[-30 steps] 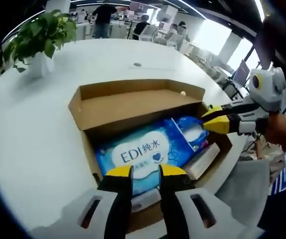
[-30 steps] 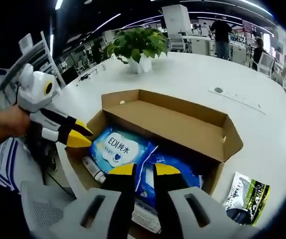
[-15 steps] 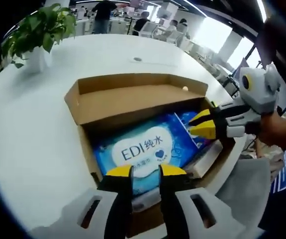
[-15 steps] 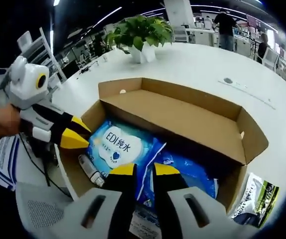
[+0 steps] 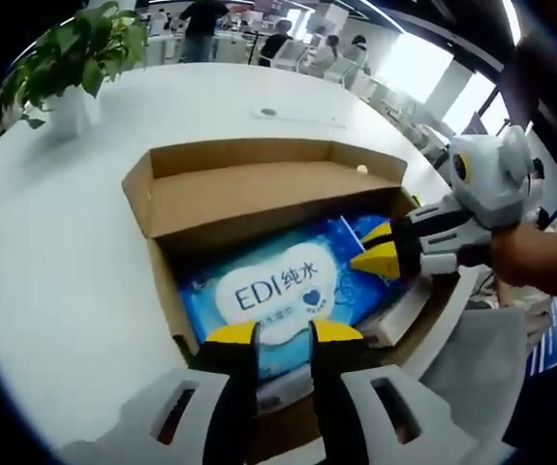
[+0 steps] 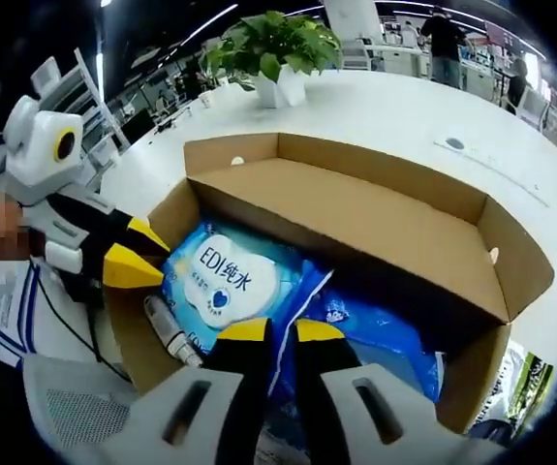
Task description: Operate the shoe box by opening the lid, removing the specified soft item, and placing it in the target area until the item is outside and the box remains undamaged.
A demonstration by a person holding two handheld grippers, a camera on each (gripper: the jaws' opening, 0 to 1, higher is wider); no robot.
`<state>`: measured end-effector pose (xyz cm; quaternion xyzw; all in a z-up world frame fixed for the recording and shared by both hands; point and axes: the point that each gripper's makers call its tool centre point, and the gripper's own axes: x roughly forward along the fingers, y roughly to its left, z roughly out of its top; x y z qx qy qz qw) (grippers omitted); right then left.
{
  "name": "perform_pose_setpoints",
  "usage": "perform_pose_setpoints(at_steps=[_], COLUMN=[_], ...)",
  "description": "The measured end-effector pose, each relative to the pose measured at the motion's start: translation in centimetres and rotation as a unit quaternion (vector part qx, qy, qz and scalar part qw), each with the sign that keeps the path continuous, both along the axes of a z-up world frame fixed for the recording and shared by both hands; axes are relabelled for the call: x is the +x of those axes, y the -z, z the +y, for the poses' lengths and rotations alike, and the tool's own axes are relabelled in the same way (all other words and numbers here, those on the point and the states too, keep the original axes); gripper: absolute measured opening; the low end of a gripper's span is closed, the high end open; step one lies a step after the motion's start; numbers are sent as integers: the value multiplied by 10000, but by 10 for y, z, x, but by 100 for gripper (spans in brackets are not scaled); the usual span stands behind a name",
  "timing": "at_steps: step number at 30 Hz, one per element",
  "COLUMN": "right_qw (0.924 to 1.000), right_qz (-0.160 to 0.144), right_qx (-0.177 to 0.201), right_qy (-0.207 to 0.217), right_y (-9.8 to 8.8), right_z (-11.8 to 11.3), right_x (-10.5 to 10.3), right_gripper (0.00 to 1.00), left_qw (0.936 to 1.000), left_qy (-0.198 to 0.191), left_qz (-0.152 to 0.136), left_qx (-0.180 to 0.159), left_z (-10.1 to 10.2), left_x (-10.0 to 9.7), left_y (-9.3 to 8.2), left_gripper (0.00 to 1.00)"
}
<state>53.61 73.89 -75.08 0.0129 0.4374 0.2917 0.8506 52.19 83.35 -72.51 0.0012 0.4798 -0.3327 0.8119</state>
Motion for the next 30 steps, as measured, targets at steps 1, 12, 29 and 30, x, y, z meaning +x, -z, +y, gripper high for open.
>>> perform_pose_setpoints(at_steps=[1,12,29,30], right_qw=[10000,9999,9997,9997], right_qz=[20,139,31,22], right_qx=[8,53,-16,-19], right_qy=[0,56,225,240], right_y=[1,4,-13,-14], right_z=[1,2,-31,-33], right_x=[0,1,-4,-4], right_gripper=[6,0,0,0], left_qw=[10000,10000,10000,10000], left_qy=[-1,-14,-79,-76], left_qz=[0,23,0,-2], left_qx=[-3,-10,24,23], left_z=[0,0,1,1], left_x=[0,1,6,6], left_y=[0,2,1,0], left_gripper=[18,18,18,18])
